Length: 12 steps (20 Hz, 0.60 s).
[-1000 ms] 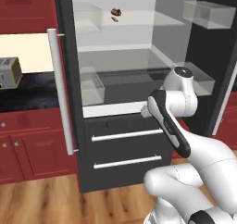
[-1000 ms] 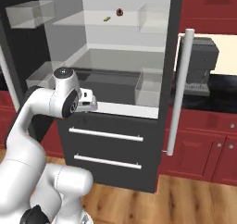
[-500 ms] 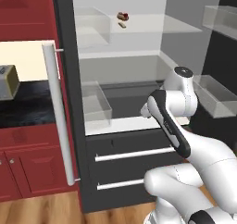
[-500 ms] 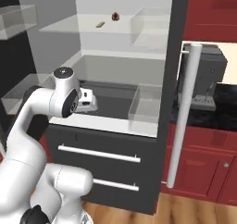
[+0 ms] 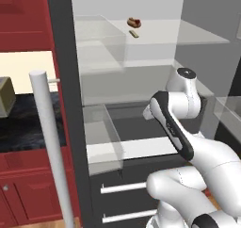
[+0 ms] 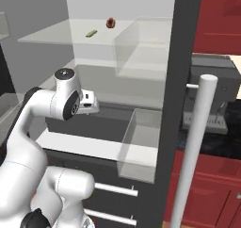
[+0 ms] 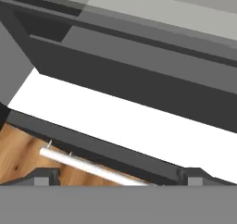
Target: Pick the egg and butter from the fridge and place them by the bowl for mixing.
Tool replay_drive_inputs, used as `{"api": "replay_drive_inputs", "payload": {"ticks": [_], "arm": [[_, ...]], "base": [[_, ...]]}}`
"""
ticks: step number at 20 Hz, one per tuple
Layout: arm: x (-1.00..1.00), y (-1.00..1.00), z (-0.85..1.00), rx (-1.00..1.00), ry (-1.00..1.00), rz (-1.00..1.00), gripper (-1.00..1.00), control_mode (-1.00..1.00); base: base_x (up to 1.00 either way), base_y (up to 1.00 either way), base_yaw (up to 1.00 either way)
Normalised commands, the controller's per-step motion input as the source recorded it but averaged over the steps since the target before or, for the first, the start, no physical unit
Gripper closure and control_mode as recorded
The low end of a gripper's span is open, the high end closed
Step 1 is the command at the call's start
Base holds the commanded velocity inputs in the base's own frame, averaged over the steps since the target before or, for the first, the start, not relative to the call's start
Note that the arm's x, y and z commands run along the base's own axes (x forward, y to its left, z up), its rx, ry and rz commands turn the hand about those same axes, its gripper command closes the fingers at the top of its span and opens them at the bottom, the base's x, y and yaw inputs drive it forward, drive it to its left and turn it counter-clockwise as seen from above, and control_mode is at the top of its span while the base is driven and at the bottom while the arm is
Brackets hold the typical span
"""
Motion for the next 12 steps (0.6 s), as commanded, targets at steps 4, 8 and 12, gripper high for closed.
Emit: {"api": "replay_drive_inputs", "payload": {"ticks": [4,8,12], "arm": [[0.00,0.00,0.00,0.00,0.00,0.00,-1.00,1.00],[0.00,0.00,0.00,0.00,0.00,0.00,-1.00,1.00],[0.00,0.00,0.00,0.00,0.00,0.00,-1.00,1.00]], "base": [[0.56,-0.18,0.02],[0.20,-0.08,0.00],[0.00,0.00,0.00]]}}
